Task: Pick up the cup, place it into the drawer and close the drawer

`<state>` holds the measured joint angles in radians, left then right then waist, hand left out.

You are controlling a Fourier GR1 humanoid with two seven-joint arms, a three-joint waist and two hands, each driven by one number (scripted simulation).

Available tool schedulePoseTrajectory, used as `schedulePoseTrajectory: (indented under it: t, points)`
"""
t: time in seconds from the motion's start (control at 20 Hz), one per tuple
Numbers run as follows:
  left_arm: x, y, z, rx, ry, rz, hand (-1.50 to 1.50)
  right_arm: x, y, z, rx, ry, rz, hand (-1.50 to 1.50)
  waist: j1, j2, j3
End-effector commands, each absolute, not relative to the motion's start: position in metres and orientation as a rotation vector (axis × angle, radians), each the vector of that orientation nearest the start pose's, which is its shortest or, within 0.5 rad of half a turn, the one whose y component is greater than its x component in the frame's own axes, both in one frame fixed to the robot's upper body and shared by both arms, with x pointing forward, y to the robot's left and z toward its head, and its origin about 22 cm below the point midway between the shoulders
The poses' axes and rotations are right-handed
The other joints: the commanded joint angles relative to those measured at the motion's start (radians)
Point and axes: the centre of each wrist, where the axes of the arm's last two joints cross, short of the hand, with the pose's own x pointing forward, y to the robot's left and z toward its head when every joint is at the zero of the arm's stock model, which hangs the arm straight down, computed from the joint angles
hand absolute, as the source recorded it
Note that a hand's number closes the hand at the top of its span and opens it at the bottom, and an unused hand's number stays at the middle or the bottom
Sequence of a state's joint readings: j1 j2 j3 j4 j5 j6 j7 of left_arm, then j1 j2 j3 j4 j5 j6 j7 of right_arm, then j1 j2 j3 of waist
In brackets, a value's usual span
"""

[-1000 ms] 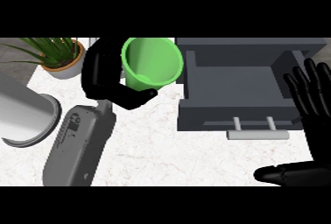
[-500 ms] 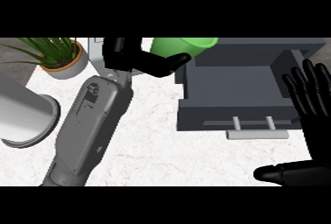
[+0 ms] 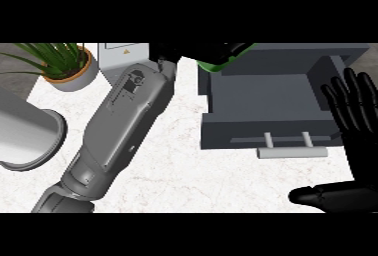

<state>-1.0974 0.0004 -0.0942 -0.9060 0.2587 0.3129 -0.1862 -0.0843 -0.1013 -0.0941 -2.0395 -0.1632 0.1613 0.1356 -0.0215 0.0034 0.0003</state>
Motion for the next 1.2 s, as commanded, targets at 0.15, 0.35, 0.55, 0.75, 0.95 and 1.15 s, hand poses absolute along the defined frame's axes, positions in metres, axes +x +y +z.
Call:
schedulePoseTrajectory:
  t: [0.15,0.35,0.55,0.75,0.95,1.15]
  points:
    - [0.423,0.026,0.175,-0.189,-1.977,-0.097,1.5,0.221,-0.259,0.136,0.148,-2.001,0.152,-1.5,-0.022,0.003,0.0]
    - [0.431,0.033,0.15,-0.199,-1.961,-0.122,1.5,0.239,-0.247,0.128,0.148,-1.996,0.16,-1.5,-0.022,0.008,0.0]
    - [0.431,0.025,0.142,-0.15,-1.931,-0.18,1.5,0.234,-0.247,0.146,0.173,-2.01,0.17,-1.5,-0.041,0.009,0.0]
    - [0.434,0.024,0.138,-0.101,-1.919,-0.252,1.5,0.232,-0.235,0.142,0.172,-1.98,0.174,-1.5,-0.049,0.012,0.0]
    - [0.434,0.02,0.139,-0.064,-1.896,-0.255,1.5,0.234,-0.25,0.143,0.179,-2.017,0.191,-1.5,-0.073,0.018,0.001]
    - [0.433,0.016,0.137,0.003,-1.878,-0.335,1.5,0.233,-0.245,0.138,0.208,-2.004,0.188,-1.5,-0.08,0.016,0.002]
